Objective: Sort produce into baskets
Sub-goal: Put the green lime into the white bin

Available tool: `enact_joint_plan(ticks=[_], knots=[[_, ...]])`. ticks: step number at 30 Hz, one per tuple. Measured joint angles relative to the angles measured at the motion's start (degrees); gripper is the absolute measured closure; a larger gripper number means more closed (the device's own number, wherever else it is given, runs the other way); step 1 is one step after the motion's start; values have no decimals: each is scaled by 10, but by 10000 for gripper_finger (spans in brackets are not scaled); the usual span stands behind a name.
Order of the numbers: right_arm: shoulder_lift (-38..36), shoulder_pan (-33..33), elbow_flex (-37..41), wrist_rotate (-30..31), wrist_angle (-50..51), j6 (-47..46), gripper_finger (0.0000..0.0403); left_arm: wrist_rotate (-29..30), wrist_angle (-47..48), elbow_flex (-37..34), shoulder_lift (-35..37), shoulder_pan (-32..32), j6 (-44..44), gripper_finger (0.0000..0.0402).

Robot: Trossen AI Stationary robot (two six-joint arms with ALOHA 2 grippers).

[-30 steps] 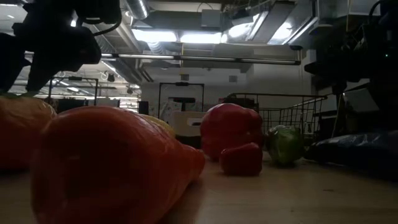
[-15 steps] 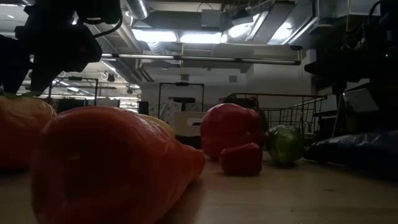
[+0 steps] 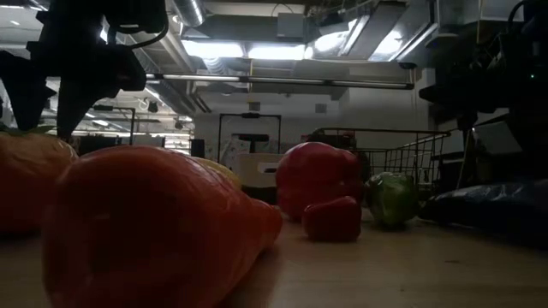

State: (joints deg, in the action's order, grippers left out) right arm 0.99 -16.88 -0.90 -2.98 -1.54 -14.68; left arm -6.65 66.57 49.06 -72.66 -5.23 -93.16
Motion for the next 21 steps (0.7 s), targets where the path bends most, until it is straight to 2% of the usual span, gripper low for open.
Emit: enact_joint_plan(ticks=[5, 15, 21], knots=[[0, 0, 0, 0, 0, 0, 400, 36, -4, -7, 1, -1, -10, 187], [0, 0, 0, 0, 0, 0, 400, 27, -62, -62, 1, -23, -39, 100], [0, 0, 0, 0, 0, 0, 400, 33, -121, -98, 0, -33, -57, 81]])
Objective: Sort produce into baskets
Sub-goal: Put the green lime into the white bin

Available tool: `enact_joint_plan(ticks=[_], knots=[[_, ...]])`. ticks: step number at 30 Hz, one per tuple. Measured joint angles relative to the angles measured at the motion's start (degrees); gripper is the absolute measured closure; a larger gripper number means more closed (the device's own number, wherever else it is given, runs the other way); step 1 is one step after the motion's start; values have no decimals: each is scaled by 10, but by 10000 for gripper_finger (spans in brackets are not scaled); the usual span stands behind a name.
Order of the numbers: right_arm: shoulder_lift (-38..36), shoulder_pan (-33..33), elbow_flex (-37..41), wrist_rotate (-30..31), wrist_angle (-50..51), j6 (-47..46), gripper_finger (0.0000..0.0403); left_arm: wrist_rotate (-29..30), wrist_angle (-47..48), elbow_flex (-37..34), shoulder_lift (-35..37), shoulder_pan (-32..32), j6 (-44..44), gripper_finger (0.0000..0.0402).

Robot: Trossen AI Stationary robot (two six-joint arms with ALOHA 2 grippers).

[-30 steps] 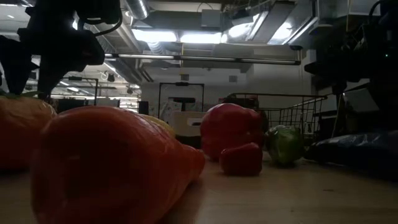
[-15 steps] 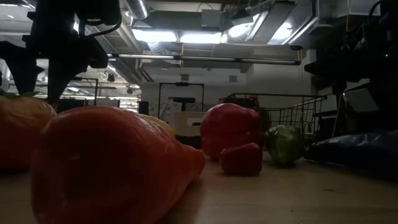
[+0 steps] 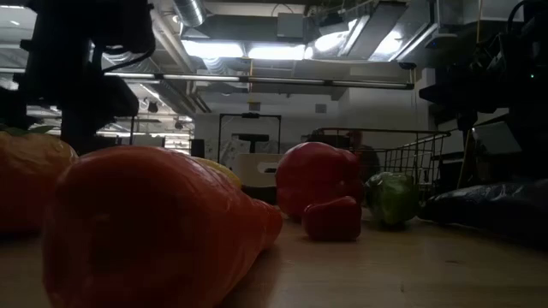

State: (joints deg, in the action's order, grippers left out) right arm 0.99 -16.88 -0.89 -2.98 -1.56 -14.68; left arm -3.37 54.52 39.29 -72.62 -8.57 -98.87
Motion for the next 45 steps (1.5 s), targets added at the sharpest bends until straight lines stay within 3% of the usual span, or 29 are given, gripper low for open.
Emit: enact_joint_plan(ticks=[13, 25, 35, 39, 45], knots=[[0, 0, 0, 0, 0, 0, 400, 3, -74, -61, 0, 0, -1, 80], [0, 0, 0, 0, 0, 0, 400, 26, -120, -64, 0, 0, 15, 84], [0, 0, 0, 0, 0, 0, 400, 26, -154, -64, 0, 0, 41, 186], [0, 0, 0, 0, 0, 0, 400, 26, -222, -64, 0, 1, 48, 197], [0, 0, 0, 0, 0, 0, 400, 28, -395, -64, 0, 35, 91, 177]])
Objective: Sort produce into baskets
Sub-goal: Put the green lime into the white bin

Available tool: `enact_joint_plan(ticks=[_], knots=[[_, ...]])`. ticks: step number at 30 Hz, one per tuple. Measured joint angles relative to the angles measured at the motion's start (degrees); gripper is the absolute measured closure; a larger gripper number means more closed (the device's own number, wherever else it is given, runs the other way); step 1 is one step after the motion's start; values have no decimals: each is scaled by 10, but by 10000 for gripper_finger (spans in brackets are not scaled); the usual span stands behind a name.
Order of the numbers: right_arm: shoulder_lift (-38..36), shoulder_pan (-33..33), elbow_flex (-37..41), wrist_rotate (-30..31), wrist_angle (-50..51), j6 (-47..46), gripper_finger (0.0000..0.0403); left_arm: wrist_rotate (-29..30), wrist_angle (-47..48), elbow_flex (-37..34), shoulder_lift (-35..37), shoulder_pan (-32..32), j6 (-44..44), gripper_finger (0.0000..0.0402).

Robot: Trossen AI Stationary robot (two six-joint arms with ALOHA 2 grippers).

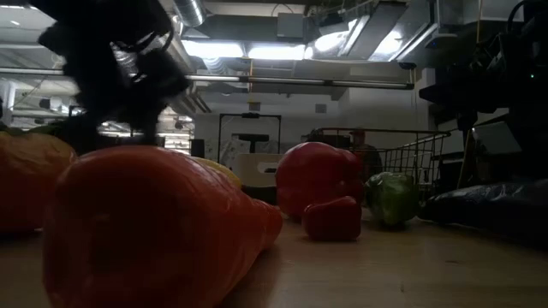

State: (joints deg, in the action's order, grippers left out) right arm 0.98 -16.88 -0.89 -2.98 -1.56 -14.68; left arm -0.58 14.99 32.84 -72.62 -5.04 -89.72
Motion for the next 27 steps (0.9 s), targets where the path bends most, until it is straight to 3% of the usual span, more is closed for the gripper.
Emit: enact_joint_plan(ticks=[9, 18, 21, 27], knots=[[0, 0, 0, 0, 0, 0, 400, 15, -203, 0, 0, 91, 88, 185], [0, 0, 0, 0, 0, 0, 400, 145, -338, 0, -10, 168, 234, 175], [0, 0, 0, 0, 0, 0, 400, 175, -414, 0, -36, 180, 300, 175], [0, 0, 0, 0, 0, 0, 400, 179, -554, 1, -129, 187, 398, 174]])
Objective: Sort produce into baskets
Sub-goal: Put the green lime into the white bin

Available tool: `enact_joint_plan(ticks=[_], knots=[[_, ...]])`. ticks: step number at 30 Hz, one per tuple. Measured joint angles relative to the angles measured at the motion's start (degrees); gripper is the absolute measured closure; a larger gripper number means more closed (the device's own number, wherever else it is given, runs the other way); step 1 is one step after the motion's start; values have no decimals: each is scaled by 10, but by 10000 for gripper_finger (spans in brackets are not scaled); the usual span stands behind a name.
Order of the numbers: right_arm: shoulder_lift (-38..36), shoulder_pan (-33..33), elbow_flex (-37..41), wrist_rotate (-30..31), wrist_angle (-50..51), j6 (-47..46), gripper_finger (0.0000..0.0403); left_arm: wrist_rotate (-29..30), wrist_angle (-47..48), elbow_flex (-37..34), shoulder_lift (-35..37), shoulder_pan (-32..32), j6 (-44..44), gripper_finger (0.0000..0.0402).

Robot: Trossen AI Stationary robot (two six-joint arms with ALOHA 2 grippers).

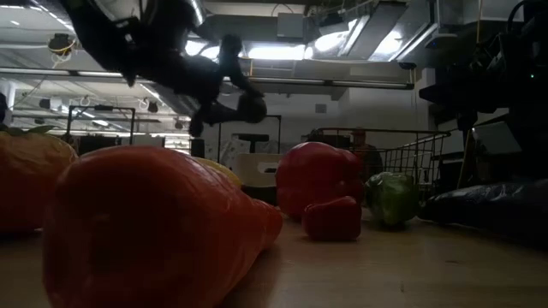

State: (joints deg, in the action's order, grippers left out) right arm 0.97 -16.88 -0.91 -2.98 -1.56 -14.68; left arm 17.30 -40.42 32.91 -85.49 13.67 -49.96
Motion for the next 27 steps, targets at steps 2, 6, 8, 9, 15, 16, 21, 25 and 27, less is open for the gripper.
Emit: enact_joint_plan(ticks=[2, 6, 8, 9, 15, 16, 21, 25, 27], knots=[[0, 0, 0, 0, 0, 0, 400, 0, -7, 4, -28, 0, 36, 174], [0, 0, 0, 0, 0, 0, 400, -2, -8, 12, -64, 0, 134, 174], [0, 0, 0, 0, 0, 0, 400, -3, -7, 13, -74, 0, 172, 174], [0, 0, 0, 0, 0, 0, 400, -3, -7, 15, -77, 0, 189, 174], [0, 0, 0, 0, 0, 0, 400, -3, -8, 16, -89, 0, 236, 173], [0, 0, 0, 0, 0, 0, 400, -3, -8, 16, -92, 0, 236, 173], [0, 0, 0, 0, 0, 0, 400, -3, -5, 16, -110, 0, 235, 173], [0, 0, 0, 0, 0, 0, 400, -3, -1, 16, -110, 0, 246, 173], [0, 0, 0, 0, 0, 0, 400, -3, -2, 16, -110, 0, 246, 173]])
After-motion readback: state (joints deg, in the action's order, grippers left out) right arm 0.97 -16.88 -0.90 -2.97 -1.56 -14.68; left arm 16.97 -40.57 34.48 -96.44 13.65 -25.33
